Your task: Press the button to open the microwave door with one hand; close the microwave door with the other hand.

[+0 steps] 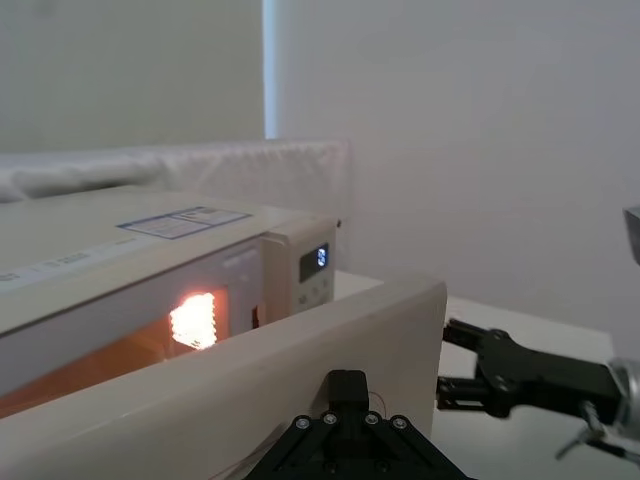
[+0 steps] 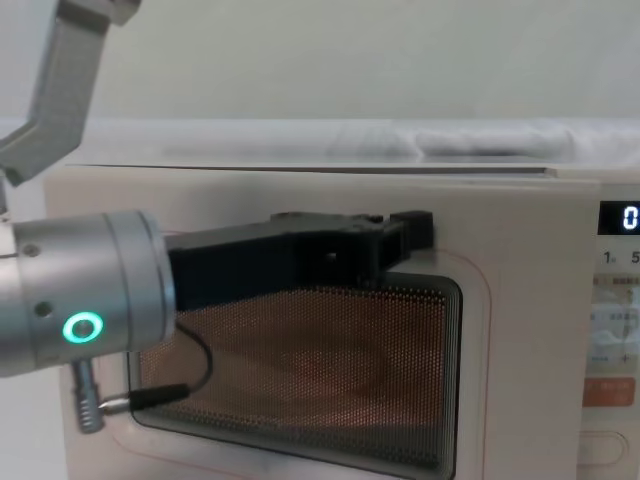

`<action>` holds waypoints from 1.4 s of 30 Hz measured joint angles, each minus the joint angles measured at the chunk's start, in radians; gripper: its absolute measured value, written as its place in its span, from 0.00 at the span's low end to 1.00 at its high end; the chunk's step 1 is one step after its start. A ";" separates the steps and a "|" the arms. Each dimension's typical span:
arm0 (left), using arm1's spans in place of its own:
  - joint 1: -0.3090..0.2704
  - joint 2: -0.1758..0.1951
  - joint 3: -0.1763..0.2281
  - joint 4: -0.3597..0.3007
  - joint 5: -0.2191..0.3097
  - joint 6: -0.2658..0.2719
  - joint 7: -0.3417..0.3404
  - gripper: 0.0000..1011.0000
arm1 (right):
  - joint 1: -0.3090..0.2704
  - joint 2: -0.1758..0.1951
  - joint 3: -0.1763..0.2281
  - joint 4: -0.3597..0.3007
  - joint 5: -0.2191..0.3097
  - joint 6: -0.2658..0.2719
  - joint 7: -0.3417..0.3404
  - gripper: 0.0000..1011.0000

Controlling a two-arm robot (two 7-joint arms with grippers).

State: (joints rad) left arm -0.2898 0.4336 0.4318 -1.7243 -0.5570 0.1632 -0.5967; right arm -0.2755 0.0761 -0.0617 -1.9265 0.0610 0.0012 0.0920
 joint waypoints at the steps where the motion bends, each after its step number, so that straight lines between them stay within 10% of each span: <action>1: -0.008 -0.008 0.003 0.011 -0.005 0.000 0.009 0.00 | 0.000 0.000 0.000 0.000 0.000 0.000 0.000 0.99; 21: -0.093 -0.051 0.059 0.103 0.027 -0.006 0.165 0.00 | 0.000 0.000 0.000 0.000 0.000 0.000 0.000 0.99; 42: -0.072 -0.142 0.017 0.113 0.093 -0.008 0.318 0.00 | 0.000 0.000 0.000 0.000 0.000 0.000 0.000 0.99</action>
State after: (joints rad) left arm -0.3622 0.2915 0.4490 -1.6113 -0.4640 0.1554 -0.2790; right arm -0.2755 0.0762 -0.0617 -1.9265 0.0610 0.0012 0.0920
